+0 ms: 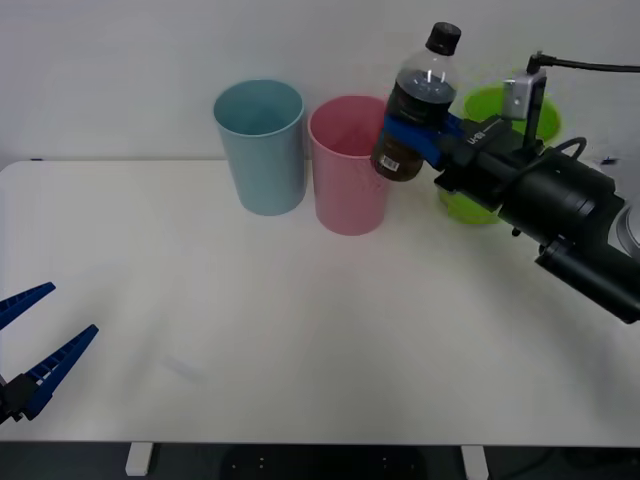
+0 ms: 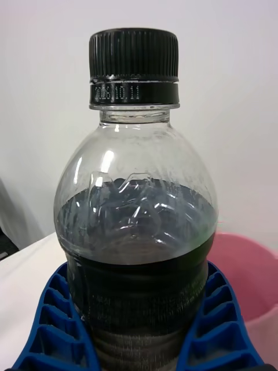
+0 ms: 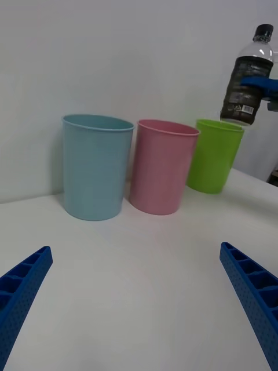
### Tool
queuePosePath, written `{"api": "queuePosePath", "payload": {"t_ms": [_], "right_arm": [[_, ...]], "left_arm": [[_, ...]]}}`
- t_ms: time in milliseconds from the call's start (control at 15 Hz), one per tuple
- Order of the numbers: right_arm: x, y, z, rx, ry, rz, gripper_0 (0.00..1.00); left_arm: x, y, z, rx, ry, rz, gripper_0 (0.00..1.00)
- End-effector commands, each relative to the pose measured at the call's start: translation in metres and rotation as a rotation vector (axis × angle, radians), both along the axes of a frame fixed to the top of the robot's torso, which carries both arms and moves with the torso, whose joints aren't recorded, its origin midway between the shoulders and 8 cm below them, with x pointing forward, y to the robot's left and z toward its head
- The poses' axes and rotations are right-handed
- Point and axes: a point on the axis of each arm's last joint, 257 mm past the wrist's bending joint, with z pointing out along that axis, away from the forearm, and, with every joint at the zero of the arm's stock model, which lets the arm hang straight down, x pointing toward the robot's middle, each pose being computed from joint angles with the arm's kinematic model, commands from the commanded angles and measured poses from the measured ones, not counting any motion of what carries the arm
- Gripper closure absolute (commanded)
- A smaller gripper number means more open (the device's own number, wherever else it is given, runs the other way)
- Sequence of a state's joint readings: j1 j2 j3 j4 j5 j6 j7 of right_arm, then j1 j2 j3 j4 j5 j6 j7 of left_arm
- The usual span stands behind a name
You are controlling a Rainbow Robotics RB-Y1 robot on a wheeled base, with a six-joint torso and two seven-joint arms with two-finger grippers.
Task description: Grasp the object on the table and drop it into the matching bin: aluminum can to the light blue bin, PET bottle to the pink bin.
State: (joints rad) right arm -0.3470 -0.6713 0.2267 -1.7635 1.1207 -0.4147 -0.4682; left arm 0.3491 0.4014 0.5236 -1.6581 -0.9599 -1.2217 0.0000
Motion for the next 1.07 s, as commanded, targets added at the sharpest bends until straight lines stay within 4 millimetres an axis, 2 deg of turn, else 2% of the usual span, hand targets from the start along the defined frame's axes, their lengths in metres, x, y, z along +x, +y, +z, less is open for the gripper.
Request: {"api": "queuePosePath", "payload": {"t_ms": [67,333,800,1067], "right_arm": [[0.023,0.003,0.013,-0.016,-0.008,0.012,1.00],[0.058,0.009,0.020,-0.025,-0.014,-0.021,1.00],[0.114,0.030,0.011,-0.043,0.020,-0.080,1.00],[0.137,0.042,0.005,-0.042,0.057,-0.099,0.99]], "left_arm": [[0.000,0.000,0.000,0.000,0.000,0.000,0.00],[0.000,0.000,0.000,0.000,0.000,0.000,0.00],[0.000,0.000,0.000,0.000,0.000,0.000,0.00],[0.000,0.000,0.000,0.000,0.000,0.000,0.00]]}}
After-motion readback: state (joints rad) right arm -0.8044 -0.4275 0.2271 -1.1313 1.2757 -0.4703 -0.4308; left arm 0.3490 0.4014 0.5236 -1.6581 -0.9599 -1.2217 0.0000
